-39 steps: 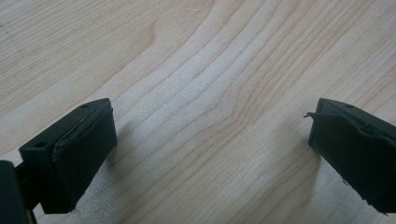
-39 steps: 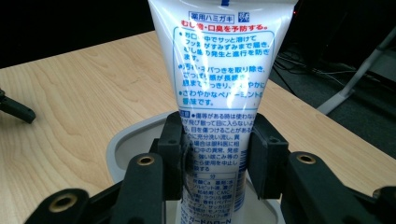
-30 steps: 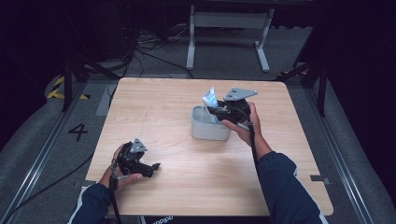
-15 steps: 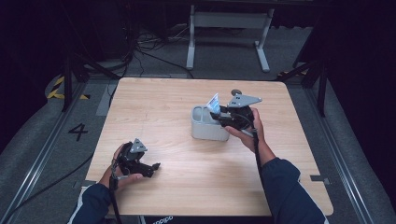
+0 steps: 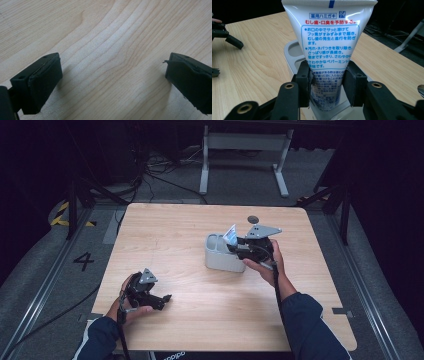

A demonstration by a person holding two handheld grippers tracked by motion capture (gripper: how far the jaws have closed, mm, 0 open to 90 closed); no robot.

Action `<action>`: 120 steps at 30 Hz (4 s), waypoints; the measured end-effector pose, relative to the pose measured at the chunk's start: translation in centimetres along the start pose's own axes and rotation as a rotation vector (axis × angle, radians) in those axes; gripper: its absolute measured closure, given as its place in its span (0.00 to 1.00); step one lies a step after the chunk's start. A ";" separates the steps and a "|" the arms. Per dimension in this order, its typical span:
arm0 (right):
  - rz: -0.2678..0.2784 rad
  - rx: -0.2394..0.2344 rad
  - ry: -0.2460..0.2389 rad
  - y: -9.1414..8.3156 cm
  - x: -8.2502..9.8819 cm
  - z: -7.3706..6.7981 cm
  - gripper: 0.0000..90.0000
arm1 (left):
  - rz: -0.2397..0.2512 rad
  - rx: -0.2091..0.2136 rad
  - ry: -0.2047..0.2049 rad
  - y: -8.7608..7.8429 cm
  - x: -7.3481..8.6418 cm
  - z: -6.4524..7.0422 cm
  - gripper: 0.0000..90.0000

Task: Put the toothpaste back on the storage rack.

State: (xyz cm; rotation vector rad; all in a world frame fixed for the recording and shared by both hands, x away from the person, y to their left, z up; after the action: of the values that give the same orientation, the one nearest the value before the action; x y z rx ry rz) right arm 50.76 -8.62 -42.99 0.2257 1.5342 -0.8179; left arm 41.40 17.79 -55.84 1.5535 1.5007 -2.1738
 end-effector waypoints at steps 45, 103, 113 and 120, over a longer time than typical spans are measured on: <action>0.016 -0.009 0.020 -1.1 0.5 -0.2 0.63 | -0.004 0.002 -0.006 -0.1 0.1 0.1 0.02; -0.093 0.076 -0.124 -10.1 4.2 -0.2 0.45 | -0.004 0.000 -0.009 -0.1 0.1 0.1 0.02; -0.118 0.105 -0.138 -11.1 5.9 0.1 0.44 | -0.003 0.000 -0.009 -0.1 0.1 0.1 0.02; -0.157 0.114 -0.153 -11.7 7.8 0.1 0.43 | -0.002 0.000 -0.008 -0.1 0.1 0.1 0.02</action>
State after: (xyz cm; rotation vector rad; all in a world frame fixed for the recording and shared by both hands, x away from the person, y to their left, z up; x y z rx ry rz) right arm 42.68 -19.71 -46.04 0.1239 1.3756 -1.0247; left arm 41.26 17.78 -55.85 1.5414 1.5010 -2.1783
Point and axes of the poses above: each handheld gripper's, and its own axes: y roughly forward along the jaws, x roughly out of its underside, z roughly to its right, the point moved 10 cm from there along y, roughly forward along the jaws, and after that the axes turned 8 degrees about z, right-handed, at the moved point
